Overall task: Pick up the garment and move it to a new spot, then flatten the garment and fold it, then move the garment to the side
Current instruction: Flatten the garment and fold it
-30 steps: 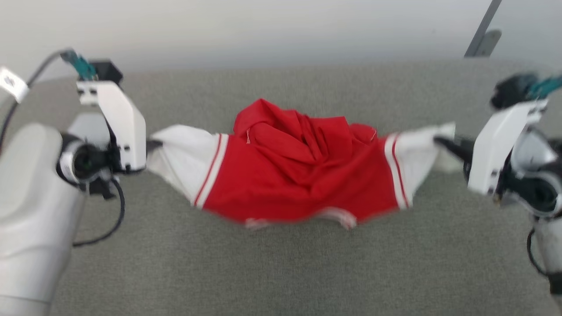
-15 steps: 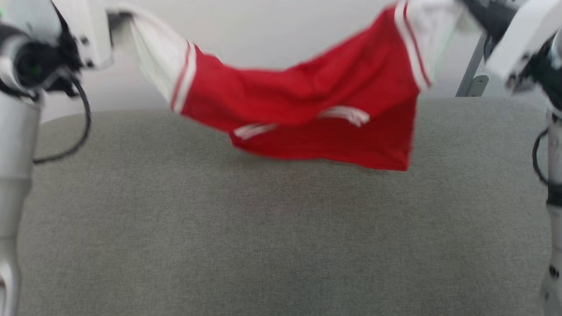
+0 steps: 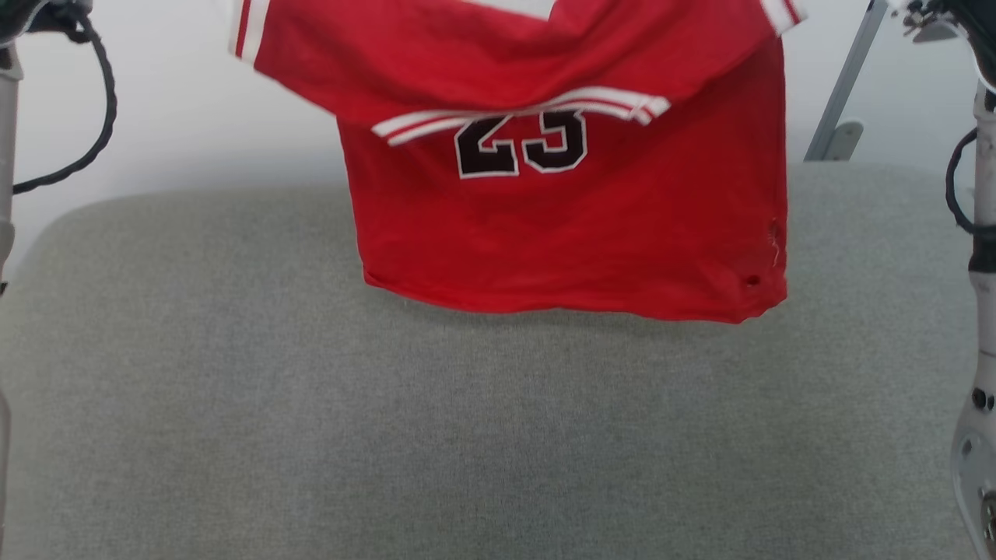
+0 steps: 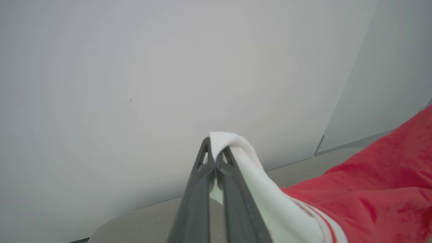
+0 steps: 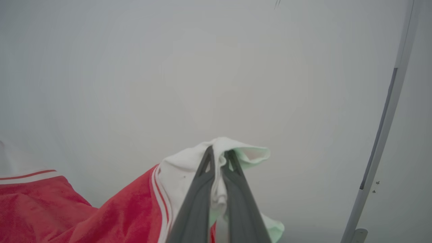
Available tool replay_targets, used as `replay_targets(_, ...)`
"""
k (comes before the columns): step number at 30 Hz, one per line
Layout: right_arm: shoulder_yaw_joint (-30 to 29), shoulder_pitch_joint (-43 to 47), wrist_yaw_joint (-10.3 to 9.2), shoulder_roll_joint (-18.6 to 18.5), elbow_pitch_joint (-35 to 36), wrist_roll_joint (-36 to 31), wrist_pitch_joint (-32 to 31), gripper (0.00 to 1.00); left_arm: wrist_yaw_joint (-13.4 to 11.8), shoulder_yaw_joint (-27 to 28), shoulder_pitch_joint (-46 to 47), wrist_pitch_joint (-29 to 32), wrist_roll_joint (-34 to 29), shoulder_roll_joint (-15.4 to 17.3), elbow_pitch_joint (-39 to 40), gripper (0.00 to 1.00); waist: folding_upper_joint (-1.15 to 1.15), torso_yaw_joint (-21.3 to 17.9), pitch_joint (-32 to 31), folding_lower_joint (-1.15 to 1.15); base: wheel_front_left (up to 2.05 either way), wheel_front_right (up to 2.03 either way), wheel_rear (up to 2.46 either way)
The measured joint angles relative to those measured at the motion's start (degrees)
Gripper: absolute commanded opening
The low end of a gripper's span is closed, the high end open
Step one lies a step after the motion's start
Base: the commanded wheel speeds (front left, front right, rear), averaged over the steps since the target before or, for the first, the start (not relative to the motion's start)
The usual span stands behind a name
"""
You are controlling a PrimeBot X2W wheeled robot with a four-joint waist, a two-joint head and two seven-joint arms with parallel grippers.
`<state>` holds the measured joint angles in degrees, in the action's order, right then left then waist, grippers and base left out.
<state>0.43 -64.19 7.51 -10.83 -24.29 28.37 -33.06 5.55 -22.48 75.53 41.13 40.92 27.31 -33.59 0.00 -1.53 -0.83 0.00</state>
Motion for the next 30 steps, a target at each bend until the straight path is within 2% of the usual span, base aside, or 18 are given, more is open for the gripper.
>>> replay_targets(4, 0.4, -2.7, -0.01, 0.2, -4.2, -2.9, 5.5, 0.00, 0.5, -0.9, 1.3, -3.9, -1.4, -0.9, -2.4, 0.00, 0.00, 0.1, 2.4, 0.00, 0.00, 0.00, 0.00)
replay_targets(9, 0.9, -8.2, -0.01, 0.9, -9.7, -6.4, 16.3, 0.00, 0.9, -1.4, 6.5, -9.5, -2.9, -2.1, -5.9, 0.00, 0.00, 0.3, 7.8, 0.00, 0.00, 0.00, 0.00)
replay_targets(13, 3.0, -13.5, 0.00, 0.7, -14.8, -11.2, 24.8, 0.00, 1.0, -1.8, 12.2, -18.3, -6.3, -2.5, -7.9, 0.00, 0.00, 0.5, 12.7, 0.00, 0.00, 0.00, 0.00)
replay_targets(17, 2.8, -19.1, 0.00, 0.2, -19.1, -16.7, 36.4, 0.00, 1.0, -2.1, 17.6, -29.5, -9.6, -3.5, -10.3, 0.00, 0.00, 0.9, 17.6, 0.00, 0.00, 0.00, 0.00)
replay_targets(18, 2.8, -19.1, 0.00, 0.2, -19.1, -16.7, 36.4, 0.00, 1.0, -2.1, 17.6, -29.5, -9.6, -3.5, -10.3, 0.00, 0.00, 0.9, 17.6, 0.00, 0.00, 0.00, 0.00)
replay_targets(21, 2.1, -22.2, 0.00, 0.2, -23.0, -21.0, 43.3, 0.00, 1.1, -2.5, 20.0, -38.1, -11.2, -3.8, -12.1, 0.00, 0.00, 1.3, 20.8, 0.00, 0.00, 0.00, 0.00)
replay_targets(25, 2.0, -22.2, 0.00, 2.0, -30.6, -22.5, 44.7, 0.00, 1.5, -3.9, 19.3, -45.6, -12.3, -4.1, -15.5, 0.00, 0.00, 2.1, 23.8, 0.00, 0.00, 0.00, 0.00)
replay_targets(30, 5.3, -19.2, 0.00, 2.6, -38.9, -21.5, 42.6, 0.00, 1.8, -7.1, 13.0, -46.6, -11.6, -4.7, -21.6, 0.00, 0.00, 3.6, 24.7, 0.01, 0.00, 0.00, 0.00)
